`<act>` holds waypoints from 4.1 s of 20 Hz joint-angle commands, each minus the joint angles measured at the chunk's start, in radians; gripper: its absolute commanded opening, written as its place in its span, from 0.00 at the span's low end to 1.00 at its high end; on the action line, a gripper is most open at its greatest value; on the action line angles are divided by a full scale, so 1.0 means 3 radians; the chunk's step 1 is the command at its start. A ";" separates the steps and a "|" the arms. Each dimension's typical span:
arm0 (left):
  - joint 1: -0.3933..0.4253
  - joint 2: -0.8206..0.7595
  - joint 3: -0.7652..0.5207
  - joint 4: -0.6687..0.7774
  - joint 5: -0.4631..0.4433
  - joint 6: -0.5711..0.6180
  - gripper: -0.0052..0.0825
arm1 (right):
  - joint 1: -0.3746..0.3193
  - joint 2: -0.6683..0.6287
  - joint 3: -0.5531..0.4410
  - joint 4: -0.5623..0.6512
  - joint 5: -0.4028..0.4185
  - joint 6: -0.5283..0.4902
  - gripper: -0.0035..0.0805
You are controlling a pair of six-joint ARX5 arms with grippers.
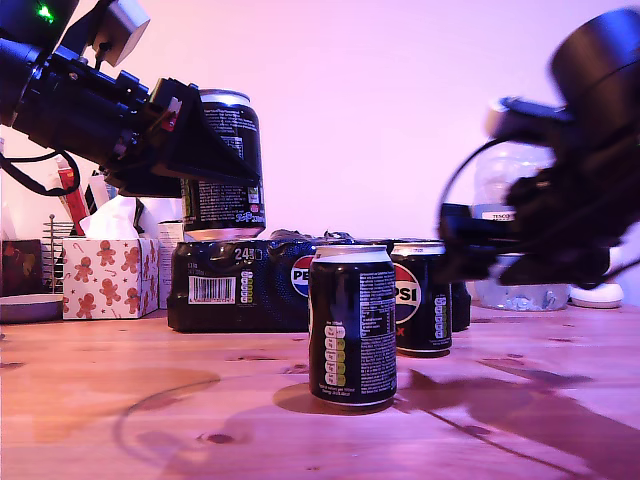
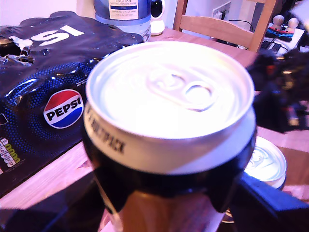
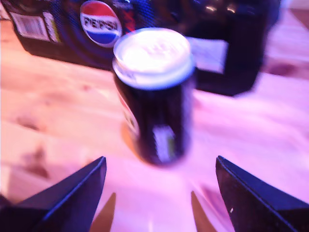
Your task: Stack up the Pepsi cans on top of each other
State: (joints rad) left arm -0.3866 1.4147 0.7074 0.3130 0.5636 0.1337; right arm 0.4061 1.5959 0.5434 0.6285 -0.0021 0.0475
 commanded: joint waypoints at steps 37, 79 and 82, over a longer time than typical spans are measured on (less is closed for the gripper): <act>-0.0009 -0.0099 0.0013 0.0103 0.0027 -0.0006 0.53 | -0.0175 0.1259 0.1134 -0.0233 -0.0281 0.0169 0.86; -0.0108 -0.0136 0.0013 0.0104 0.0167 -0.0008 0.53 | -0.0116 0.1361 0.1382 -0.0198 -0.0309 -0.0167 0.59; -0.0264 -0.0136 0.0013 0.0107 0.0160 -0.0005 0.53 | -0.0153 0.1359 0.1382 -0.0271 -0.0308 -0.0173 0.59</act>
State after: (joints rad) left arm -0.4507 1.4143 0.7074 0.3134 0.6010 0.1337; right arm 0.3660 1.9846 0.9588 0.5533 -0.0944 -0.0032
